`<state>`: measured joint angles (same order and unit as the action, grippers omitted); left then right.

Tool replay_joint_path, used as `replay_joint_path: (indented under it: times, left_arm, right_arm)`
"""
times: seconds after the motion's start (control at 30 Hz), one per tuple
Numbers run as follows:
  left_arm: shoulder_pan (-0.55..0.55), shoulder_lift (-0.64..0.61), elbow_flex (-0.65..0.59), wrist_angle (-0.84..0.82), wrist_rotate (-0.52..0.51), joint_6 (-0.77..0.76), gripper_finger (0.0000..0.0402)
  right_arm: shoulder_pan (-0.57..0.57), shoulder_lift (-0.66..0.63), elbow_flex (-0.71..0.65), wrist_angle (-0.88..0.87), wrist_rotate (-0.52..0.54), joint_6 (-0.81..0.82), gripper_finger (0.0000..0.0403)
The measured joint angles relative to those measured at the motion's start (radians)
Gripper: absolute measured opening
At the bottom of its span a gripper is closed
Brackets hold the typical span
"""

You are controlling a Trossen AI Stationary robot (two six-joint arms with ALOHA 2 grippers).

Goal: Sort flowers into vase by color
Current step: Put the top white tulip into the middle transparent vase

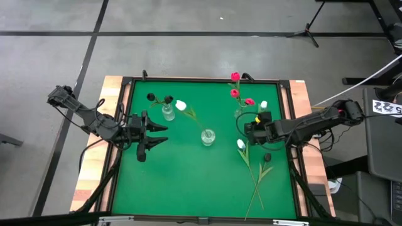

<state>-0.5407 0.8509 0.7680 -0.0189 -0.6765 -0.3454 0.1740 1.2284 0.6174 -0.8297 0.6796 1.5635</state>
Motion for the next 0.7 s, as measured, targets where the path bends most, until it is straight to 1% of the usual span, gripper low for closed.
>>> replay_joint_path:
  times: [0.1, 0.27, 0.43, 0.53, 0.6, 0.7]
  left_arm:
    - [0.000, 0.000, 0.000, -0.001, 0.000, 0.003, 0.0200]
    - [0.000, 0.000, 0.000, -0.004, -0.012, 0.029, 0.0200]
    - [0.000, 0.000, 0.000, -0.008, -0.025, 0.030, 0.0200]
    - [0.000, 0.000, 0.000, -0.017, -0.026, 0.029, 0.0200]
    - [0.000, 0.000, 0.000, -0.020, -0.026, 0.029, 0.0200]
    - [0.001, 0.000, 0.000, -0.023, -0.027, 0.029, 0.0200]
  right_arm:
    - [0.000, 0.005, -0.065, 0.117, -0.012, 0.001, 0.0188]
    - [-0.029, 0.014, -0.140, 0.243, -0.036, 0.002, 0.0188]
    - [-0.053, 0.047, -0.169, 0.301, -0.073, 0.001, 0.0188]
    - [-0.058, 0.073, -0.169, 0.317, -0.074, 0.000, 0.0188]
    - [-0.066, 0.089, -0.169, 0.323, -0.106, -0.001, 0.0187]
    - [-0.084, 0.122, -0.167, 0.347, -0.121, -0.029, 0.0174]
